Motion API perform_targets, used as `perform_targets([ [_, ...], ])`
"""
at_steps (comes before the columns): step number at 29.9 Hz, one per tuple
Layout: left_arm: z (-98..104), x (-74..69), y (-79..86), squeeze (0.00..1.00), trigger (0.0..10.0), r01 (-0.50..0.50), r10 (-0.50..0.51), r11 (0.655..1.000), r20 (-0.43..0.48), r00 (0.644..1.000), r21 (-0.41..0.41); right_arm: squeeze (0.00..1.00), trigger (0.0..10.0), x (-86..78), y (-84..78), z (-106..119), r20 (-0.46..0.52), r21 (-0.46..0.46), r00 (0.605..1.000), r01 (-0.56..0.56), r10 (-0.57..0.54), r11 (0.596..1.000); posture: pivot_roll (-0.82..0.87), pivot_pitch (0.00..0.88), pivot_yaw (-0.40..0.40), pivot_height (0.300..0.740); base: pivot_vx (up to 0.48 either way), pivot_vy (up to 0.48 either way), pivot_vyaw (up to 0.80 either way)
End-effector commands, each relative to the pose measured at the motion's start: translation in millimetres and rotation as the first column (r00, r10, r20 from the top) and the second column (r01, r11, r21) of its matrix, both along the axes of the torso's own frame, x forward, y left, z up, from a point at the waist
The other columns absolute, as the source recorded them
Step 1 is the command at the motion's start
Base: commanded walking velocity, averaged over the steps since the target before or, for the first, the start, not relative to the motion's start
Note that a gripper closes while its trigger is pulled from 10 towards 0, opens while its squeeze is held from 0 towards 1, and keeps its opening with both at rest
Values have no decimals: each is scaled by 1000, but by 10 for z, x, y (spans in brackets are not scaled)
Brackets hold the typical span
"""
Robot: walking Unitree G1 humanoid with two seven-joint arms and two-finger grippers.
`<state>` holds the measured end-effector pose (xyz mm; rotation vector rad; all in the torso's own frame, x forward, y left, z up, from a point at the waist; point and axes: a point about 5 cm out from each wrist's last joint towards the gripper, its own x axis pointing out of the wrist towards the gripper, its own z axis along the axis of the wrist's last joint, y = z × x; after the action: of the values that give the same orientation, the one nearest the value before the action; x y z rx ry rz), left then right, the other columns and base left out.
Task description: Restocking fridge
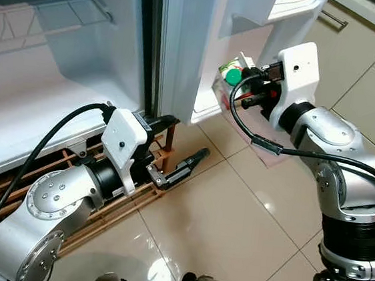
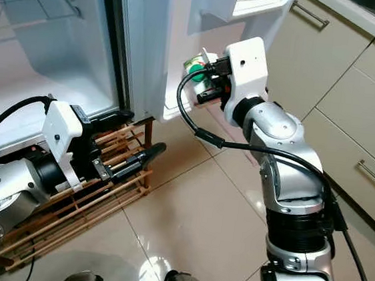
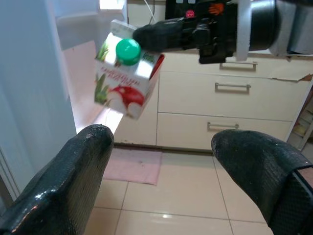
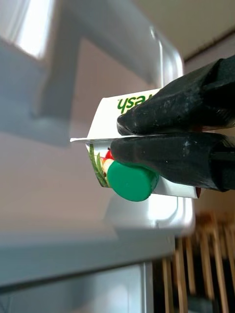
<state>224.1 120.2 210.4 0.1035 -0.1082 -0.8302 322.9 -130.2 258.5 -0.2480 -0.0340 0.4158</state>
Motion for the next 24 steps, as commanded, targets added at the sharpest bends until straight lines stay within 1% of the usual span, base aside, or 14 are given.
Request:
perform_targets([
  [1,-1,7,-15,0,10000,5,-5,1000,6,1000,-1,0,10000,-9,-42,-12,23,-24,1000,13,-13,1000,76,108,-75,740,0,0,0],
  [3,4,33,-29,0,10000,-3,3,1000,17,1000,0,0,10000,15,-90,-34,35,-33,999,35,-34,999,75,107,-75,740,0,0,0],
  [4,4,53,-26,0,10000,-19,19,1000,22,1000,1,0,10000,21,-102,-32,51,-7,998,46,-45,999,74,103,-75,740,0,0,0],
  [7,4,59,-24,0,10000,-25,25,1000,23,999,3,0,10000,24,-104,-32,56,2,997,48,-48,999,73,103,-74,740,0,0,0],
  [9,-19,93,-16,0,10000,-65,64,998,24,998,8,0,10000,49,-113,-32,111,79,993,36,-45,996,71,103,-68,740,0,0,0],
  [10,-19,93,-16,0,10000,-65,64,998,24,998,8,0,10000,49,-113,-32,111,79,993,36,-45,996,71,103,-68,740,0,0,0],
  [12,-30,141,-6,0,10000,-123,122,992,40,992,18,0,10000,88,-138,-84,136,118,989,35,-51,992,78,104,-73,740,0,0,0],
  [15,-16,155,17,0,10000,-156,156,988,47,987,3,0,10000,80,-155,-154,111,114,992,51,-63,992,84,103,-81,740,0,0,0],
  [16,-37,137,55,0,10000,-184,184,983,26,983,-16,0,10000,-15,-164,-253,52,111,996,61,-67,992,84,97,-88,740,0,0,0],
  [17,-37,137,55,0,10000,-184,184,983,26,983,-16,0,10000,-15,-164,-253,52,111,996,61,-67,992,84,97,-88,740,0,0,0],
  [18,-94,98,87,0,10000,-204,204,979,-4,979,-17,0,10000,-152,-178,-358,-13,116,998,58,-57,992,85,92,-94,740,0,0,0],
  [19,-123,78,100,0,10000,-210,210,978,-16,978,-15,0,10000,-217,-180,-398,-37,122,998,48,-44,991,85,92,-94,740,0,0,0],
  [22,-215,-9,147,0,10000,-220,221,975,-28,975,18,0,10000,-459,-174,-493,-46,101,999,-21,26,995,79,79,-101,740,0,0,0],
  [24,-215,-9,147,0,10000,-220,221,975,-28,975,18,0,10000,-459,-174,-493,-46,101,999,-21,26,995,79,79,-101,740,0,0,0],
])
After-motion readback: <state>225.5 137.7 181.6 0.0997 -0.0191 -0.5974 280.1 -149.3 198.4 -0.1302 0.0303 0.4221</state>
